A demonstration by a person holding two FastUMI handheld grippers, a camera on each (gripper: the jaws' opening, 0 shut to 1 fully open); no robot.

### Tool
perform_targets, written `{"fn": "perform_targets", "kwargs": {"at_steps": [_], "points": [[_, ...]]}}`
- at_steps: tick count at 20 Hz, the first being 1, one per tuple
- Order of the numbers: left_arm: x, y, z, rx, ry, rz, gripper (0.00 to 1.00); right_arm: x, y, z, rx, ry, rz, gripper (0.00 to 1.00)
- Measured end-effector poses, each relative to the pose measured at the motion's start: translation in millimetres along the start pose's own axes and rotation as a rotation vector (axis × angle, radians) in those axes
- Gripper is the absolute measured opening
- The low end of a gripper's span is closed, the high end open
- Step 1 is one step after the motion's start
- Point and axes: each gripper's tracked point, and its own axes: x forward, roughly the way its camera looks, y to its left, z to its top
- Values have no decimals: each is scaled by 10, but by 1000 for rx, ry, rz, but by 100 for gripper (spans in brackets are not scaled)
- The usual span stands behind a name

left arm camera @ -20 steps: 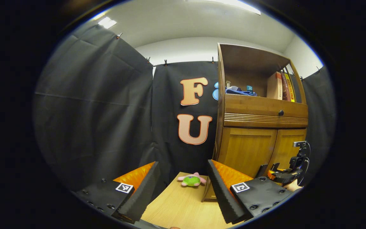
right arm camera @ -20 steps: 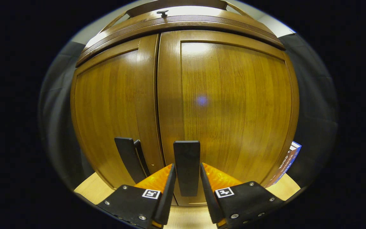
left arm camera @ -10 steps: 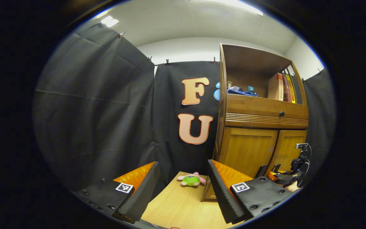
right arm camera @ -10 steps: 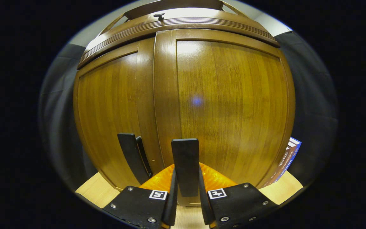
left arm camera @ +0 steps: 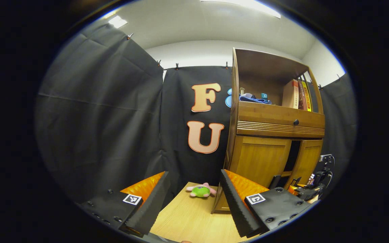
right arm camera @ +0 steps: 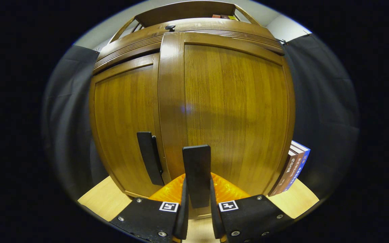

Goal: Open the right door of the double-door shoe cabinet with the right hand, and open the left door with the left hand.

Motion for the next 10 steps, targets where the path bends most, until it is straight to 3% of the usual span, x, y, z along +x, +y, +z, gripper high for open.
{"fn": "perform_targets", "kwargs": {"at_steps": [7,10], "points": [[-17,-86,-61,-12,15,-29,98,-478,-229,-51,3,-3,-29,29],[-32,-168,-25,-14,9,-54,94,-663,-352,-66,6,-6,-48,27]]}}
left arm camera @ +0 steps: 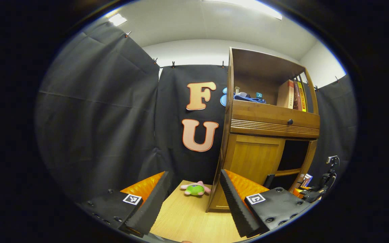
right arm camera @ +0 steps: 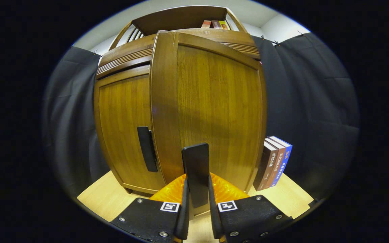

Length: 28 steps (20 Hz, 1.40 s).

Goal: Open the right door of the double-door shoe cabinet with the right hand, and open the left door with the left hand.

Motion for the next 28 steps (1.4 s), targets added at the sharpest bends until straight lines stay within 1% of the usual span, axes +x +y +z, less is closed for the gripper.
{"fn": "perform_targets", "kwargs": {"at_steps": [2,3,4,7,8,9,10,11,12,14,15,16,17,19,20,26,27,28], "points": [[6,-80,-11,1,0,-18,94,-98,-94,-8,2,0,-16,27],[4,-108,-19,1,2,-25,94,-147,-148,-16,4,-1,-28,27],[-4,-142,-30,1,5,-33,96,-214,-204,-8,4,-1,-40,25],[3,-252,-57,0,12,-55,96,-324,-310,10,-1,-2,-69,23],[9,-292,-66,-1,15,-63,98,-370,-344,11,-4,0,-77,31],[17,-345,-75,-4,17,-72,96,-388,-377,5,-10,0,-84,21],[18,-391,-81,-6,19,-80,99,-427,-413,13,-15,1,-90,19],[20,-432,-91,-8,21,-88,96,-439,-447,13,-16,0,-95,29],[18,-481,-101,-8,24,-96,96,-474,-472,20,-17,1,-98,17],[26,-588,-120,-7,27,-110,99,-550,-555,23,-21,5,-105,14],[28,-639,-121,-6,28,-117,96,-580,-603,25,-24,7,-111,14],[32,-701,-130,-6,30,-125,95,-615,-660,29,-27,8,-118,2],[28,-761,-143,-8,32,-132,95,-657,-718,19,-29,11,-124,12],[32,-901,-176,-9,38,-149,96,-709,-816,20,-26,15,-130,10],[35,-974,-195,-8,42,-157,95,-721,-842,23,-26,18,-132,9],[-13,-1386,-242,-1,50,-195,95,-821,-1107,32,-23,16,-136,5],[-16,-1450,-244,0,52,-199,95,-834,-1148,32,-21,16,-136,15],[-32,-1502,-263,1,53,-201,95,-829,-1199,26,-20,16,-137,4]]}}
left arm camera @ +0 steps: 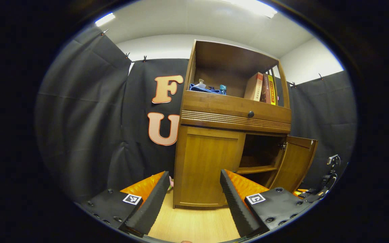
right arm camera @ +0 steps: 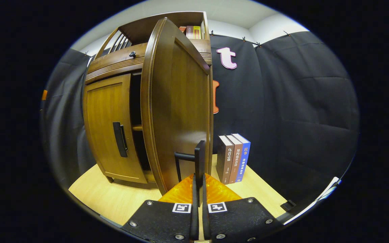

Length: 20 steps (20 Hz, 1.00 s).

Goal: Open the right door of the double-door shoe cabinet with the right hand, and open the left door with the left hand.

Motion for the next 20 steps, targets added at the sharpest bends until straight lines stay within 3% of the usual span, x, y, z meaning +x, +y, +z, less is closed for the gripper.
{"fn": "perform_targets", "kwargs": {"at_steps": [9,20], "points": [[97,-498,-109,14,15,-11,95,0,-437,6,7,-2,16,1],[390,-984,-449,36,13,26,94,77,-896,30,21,-3,104,1]]}}
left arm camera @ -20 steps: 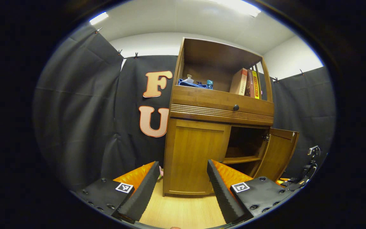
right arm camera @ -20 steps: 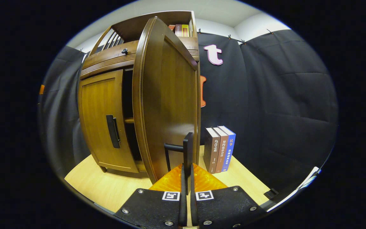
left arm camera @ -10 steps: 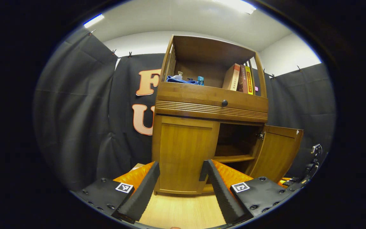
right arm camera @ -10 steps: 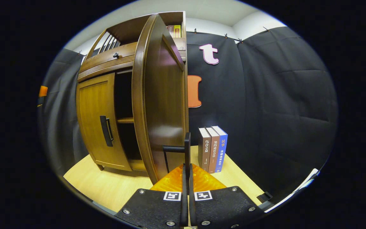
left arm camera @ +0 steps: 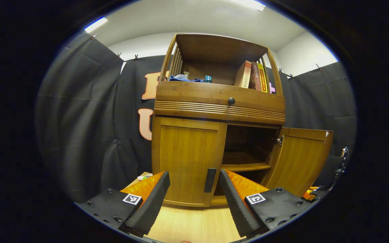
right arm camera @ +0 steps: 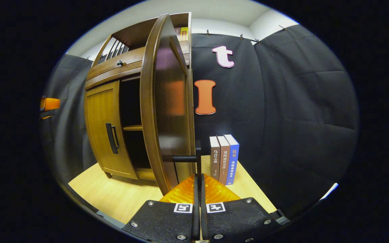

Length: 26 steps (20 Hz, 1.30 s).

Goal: Open the right door of the double-door shoe cabinet with the right hand, and open the left door with the left hand.

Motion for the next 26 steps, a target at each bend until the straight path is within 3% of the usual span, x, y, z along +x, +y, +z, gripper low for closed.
{"fn": "perform_targets", "kwargs": {"at_steps": [8,9,10,11,12,13,18,19,20,22,26], "points": [[593,-305,-346,26,-6,8,94,-19,-151,10,8,-2,43,2],[655,-330,-426,24,4,10,94,-52,-205,40,7,-14,34,3],[721,-364,-485,16,10,9,95,-89,-287,63,5,-23,17,14],[784,-423,-516,3,9,-2,96,-133,-377,85,5,-28,2,4],[852,-485,-542,-9,10,-15,94,-187,-391,93,21,-29,10,15],[906,-546,-596,-17,14,-29,96,-229,-415,104,37,-29,6,4],[1263,-660,-799,16,6,-61,94,-523,-686,311,51,-68,-82,5],[1345,-667,-872,22,11,-61,94,-571,-734,346,56,-71,-98,19],[1412,-666,-950,23,21,-60,94,-602,-780,377,61,-73,-117,10],[1555,-637,-1108,18,45,-52,94,-717,-894,461,76,-86,-165,36],[1790,-519,-1291,31,34,-45,94,-801,-1067,506,136,-95,-229,73]]}}
